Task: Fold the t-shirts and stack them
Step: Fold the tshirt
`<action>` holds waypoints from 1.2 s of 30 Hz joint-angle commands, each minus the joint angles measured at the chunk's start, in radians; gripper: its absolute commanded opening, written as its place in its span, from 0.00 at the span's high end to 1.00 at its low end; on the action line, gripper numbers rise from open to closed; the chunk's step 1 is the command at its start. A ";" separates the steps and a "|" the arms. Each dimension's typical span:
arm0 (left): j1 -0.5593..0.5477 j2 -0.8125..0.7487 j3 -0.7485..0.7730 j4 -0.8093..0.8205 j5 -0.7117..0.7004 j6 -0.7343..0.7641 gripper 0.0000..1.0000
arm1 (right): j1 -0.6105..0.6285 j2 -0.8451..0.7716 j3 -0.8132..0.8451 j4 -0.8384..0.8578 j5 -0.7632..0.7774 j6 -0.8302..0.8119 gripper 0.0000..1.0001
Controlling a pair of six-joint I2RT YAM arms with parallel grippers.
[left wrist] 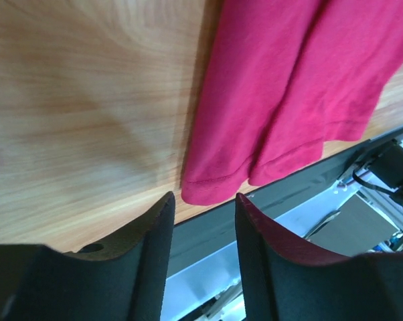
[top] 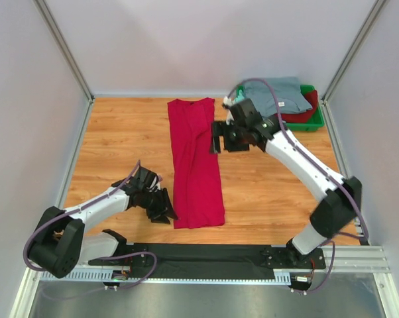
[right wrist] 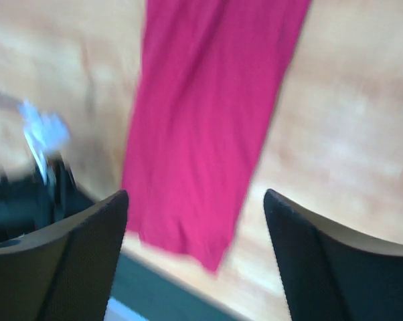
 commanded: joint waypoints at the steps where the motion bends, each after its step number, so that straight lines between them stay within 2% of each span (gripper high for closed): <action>1: -0.028 -0.019 -0.019 0.012 -0.044 -0.066 0.53 | 0.004 -0.123 -0.315 0.036 -0.198 0.024 0.23; 2: -0.029 -0.023 -0.038 0.026 -0.049 -0.082 0.54 | 0.004 -0.196 -0.446 0.061 -0.242 0.040 0.31; 4: -0.029 -0.025 -0.052 0.035 -0.051 -0.092 0.56 | 0.004 -0.253 -0.555 0.113 -0.267 0.064 0.35; 8: -0.032 -0.002 -0.069 0.032 -0.069 -0.090 0.57 | 0.004 -0.326 -0.786 0.220 -0.368 0.123 0.36; 11: -0.034 0.015 -0.091 0.073 -0.061 -0.093 0.57 | 0.004 -0.350 -0.886 0.327 -0.418 0.183 0.35; 19: -0.060 0.076 -0.115 0.130 -0.054 -0.112 0.58 | 0.013 -0.297 -0.965 0.443 -0.479 0.281 0.36; 27: -0.063 0.038 -0.139 0.093 -0.109 -0.164 0.60 | 0.037 -0.238 -0.969 0.453 -0.471 0.297 0.46; 36: -0.063 0.044 -0.127 0.064 -0.133 -0.155 0.69 | 0.065 -0.148 -0.931 0.392 -0.460 0.300 0.55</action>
